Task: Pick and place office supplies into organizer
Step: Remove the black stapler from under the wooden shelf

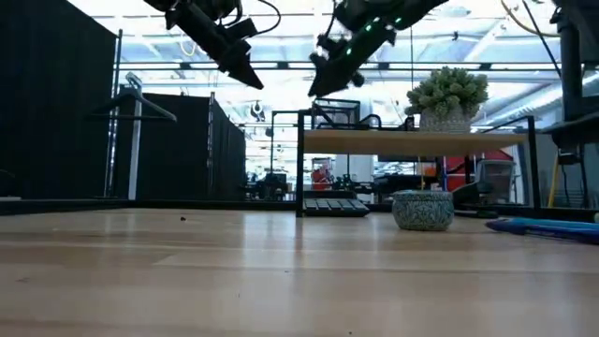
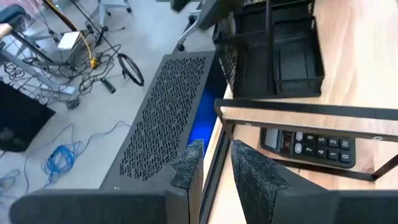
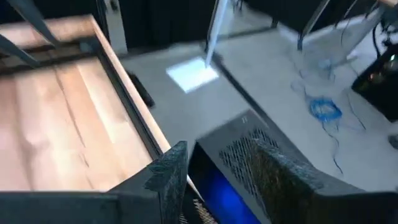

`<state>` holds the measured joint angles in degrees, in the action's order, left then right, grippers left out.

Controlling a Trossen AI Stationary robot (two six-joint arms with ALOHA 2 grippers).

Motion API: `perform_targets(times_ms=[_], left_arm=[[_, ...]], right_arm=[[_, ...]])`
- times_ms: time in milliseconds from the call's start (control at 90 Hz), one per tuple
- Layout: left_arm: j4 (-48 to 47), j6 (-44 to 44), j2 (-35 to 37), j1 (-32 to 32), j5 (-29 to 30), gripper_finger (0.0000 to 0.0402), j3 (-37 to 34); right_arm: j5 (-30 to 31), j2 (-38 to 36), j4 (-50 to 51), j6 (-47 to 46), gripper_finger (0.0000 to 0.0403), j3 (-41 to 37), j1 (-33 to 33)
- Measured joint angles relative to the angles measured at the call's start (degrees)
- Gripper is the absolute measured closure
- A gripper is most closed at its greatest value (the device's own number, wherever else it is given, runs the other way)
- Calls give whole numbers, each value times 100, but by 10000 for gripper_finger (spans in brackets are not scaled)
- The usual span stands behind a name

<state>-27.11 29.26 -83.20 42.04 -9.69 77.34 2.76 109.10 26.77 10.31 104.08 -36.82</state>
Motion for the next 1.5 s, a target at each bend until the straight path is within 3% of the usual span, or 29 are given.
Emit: perform_targets(times_ms=[344,533,811,1189,1500], left_arm=[[-64,11,0,0,-11,330,-2],[-62,14,0,-2,-11,330,-2],[-21,13,0,0,-21,330,-4],[364,-169,-113,-28,-686,330,-7],[565,-347,-501,-87,-702,330,-10]], right_arm=[[-11,-21,250,114,243,87,20],[9,-409,223,218,243,87,58],[-112,-796,1072,-15,243,87,-31],[-312,-810,1448,148,243,87,-219],[-266,-1341,2275,256,243,84,-223]])
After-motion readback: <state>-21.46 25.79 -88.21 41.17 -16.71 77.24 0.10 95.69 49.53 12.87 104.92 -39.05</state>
